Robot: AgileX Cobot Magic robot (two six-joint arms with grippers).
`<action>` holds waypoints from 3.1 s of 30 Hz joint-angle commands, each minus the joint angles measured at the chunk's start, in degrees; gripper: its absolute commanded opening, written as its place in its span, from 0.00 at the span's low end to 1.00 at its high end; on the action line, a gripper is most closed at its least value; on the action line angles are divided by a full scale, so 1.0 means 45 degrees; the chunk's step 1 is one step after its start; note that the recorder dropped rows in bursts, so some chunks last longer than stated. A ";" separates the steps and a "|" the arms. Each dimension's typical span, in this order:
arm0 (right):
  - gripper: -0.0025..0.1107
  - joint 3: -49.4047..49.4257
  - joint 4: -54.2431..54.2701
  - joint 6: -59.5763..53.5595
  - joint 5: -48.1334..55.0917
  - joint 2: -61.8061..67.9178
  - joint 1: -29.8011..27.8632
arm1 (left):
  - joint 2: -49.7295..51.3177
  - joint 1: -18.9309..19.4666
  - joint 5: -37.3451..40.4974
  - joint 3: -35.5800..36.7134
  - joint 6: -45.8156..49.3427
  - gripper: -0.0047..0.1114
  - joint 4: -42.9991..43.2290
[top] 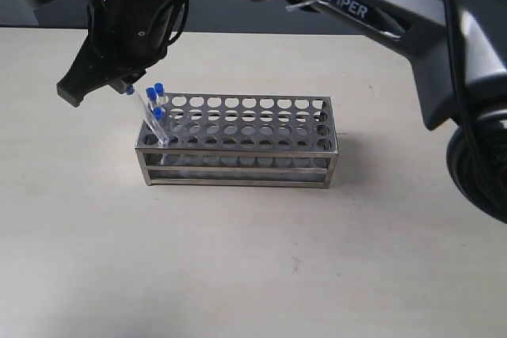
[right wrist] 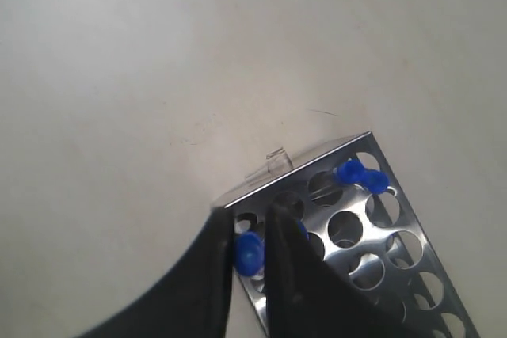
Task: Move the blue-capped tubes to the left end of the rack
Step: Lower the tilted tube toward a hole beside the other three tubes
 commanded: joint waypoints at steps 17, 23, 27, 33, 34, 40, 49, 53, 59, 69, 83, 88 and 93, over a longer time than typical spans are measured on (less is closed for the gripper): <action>0.02 -0.0386 -0.0208 -0.0033 -0.0811 -0.0026 -0.0012 | 0.0072 -0.0060 -0.0063 -0.0068 -0.0014 0.05 0.0026; 0.02 -0.0386 -0.0208 -0.0033 -0.0898 -0.0026 -0.0037 | 0.0072 -0.0060 -0.0063 -0.0068 -0.0014 0.05 0.0026; 0.02 -0.0386 -0.0241 -0.0033 -0.0875 0.0213 -0.0036 | 0.0072 -0.0060 -0.0063 -0.0068 -0.0014 0.05 0.0026; 0.02 -0.0386 -0.0241 -0.0033 -0.0933 0.0562 -0.0036 | 0.0072 -0.0060 -0.0063 -0.0068 -0.0014 0.05 0.0026; 0.02 -0.0386 -0.0241 -0.0033 -0.0933 0.0624 -0.0036 | 0.0072 -0.0060 -0.0063 -0.0068 -0.0014 0.05 0.0026; 0.02 -0.0386 -0.0241 -0.0033 -0.0953 0.0726 -0.0036 | 0.0072 -0.0060 -0.0063 -0.0068 -0.0014 0.05 0.0026; 0.02 -0.0386 -0.0241 0.0188 -0.0460 0.0863 -0.0036 | 0.0072 -0.0060 -0.0063 -0.0068 -0.0014 0.05 0.0026; 0.02 -0.0386 -0.0492 0.0322 -0.0465 0.0863 -0.0036 | 0.0072 -0.0060 -0.0063 -0.0068 -0.0014 0.05 0.0026; 0.02 -0.0386 -0.0946 0.0970 -0.1002 0.0863 -0.0036 | 0.0072 -0.0060 -0.0063 -0.0068 -0.0014 0.05 0.0026; 0.02 0.0382 -0.1011 0.0970 -0.1619 0.0863 -0.0036 | 0.0072 -0.0060 -0.0063 -0.0068 -0.0014 0.05 0.0026; 0.02 0.0745 -0.1088 0.1137 -0.2805 0.0608 -0.0036 | 0.0072 -0.0060 -0.0063 -0.0068 -0.0014 0.05 0.0026; 0.02 0.0745 -0.1483 0.1697 -0.2847 0.0429 -0.0036 | 0.0072 -0.0060 -0.0063 -0.0068 -0.0014 0.05 0.0026; 0.02 0.0745 -0.1680 0.2034 -0.2465 0.0400 -0.0036 | 0.0072 -0.0060 -0.0063 -0.0068 -0.0014 0.05 0.0026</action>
